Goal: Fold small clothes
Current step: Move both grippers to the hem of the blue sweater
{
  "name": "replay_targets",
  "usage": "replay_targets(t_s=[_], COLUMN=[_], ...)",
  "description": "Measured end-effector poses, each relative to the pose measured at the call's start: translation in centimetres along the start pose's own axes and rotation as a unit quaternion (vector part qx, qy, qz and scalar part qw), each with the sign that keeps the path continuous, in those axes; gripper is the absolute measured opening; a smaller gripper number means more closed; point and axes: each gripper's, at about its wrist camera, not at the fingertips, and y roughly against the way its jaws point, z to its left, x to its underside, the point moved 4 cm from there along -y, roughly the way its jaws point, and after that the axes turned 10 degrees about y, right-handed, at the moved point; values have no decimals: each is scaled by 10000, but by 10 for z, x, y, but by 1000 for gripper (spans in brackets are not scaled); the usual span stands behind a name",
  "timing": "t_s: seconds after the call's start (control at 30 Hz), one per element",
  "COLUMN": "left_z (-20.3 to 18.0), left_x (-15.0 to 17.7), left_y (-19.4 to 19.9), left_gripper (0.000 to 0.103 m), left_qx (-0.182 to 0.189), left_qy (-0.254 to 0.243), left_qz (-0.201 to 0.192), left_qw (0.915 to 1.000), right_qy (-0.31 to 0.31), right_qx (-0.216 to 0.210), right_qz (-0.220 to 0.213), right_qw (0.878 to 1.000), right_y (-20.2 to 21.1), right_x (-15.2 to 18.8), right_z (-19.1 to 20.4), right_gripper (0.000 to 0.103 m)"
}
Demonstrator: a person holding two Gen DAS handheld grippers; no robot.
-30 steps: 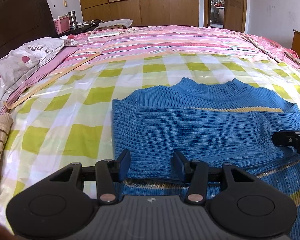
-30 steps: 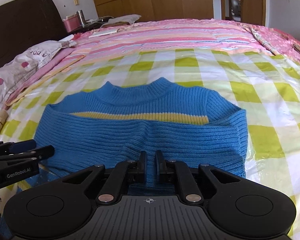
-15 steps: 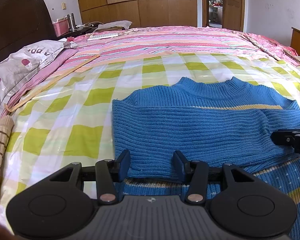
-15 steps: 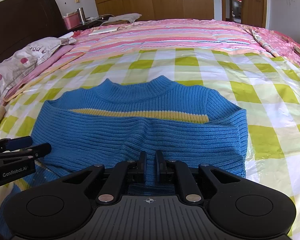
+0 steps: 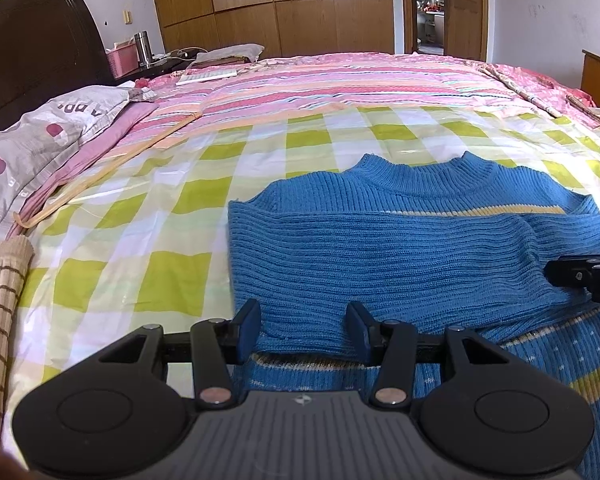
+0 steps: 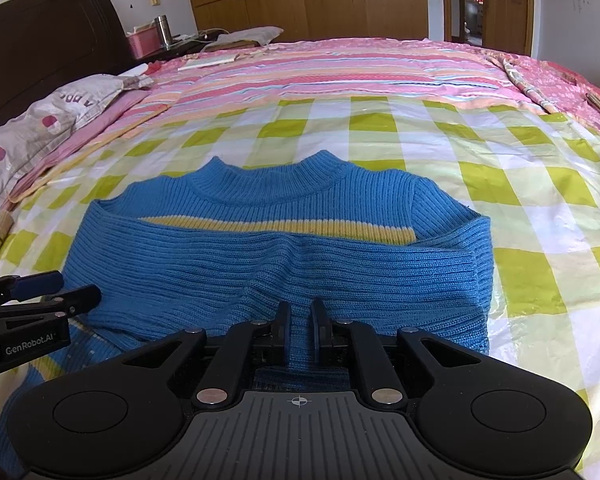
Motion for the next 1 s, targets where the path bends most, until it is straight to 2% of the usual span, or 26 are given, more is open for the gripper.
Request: replay_targets(t_s=[0.33, 0.43, 1.0], left_z=[4, 9, 40], left_x=[8, 15, 87], left_y=[20, 29, 84], left_gripper=[53, 53, 53], left_qx=[-19, -20, 47], left_qy=[-32, -6, 178], left_qz=[1, 29, 520], left_qw=[10000, 10000, 9985], right_qy=[88, 149, 332], right_qx=[-35, -53, -136], right_qz=[-47, -21, 359], right_qw=[9999, 9999, 9987], right_y=[28, 41, 107], right_x=[8, 15, 89], right_z=[3, 5, 16], right_gripper=[12, 16, 16])
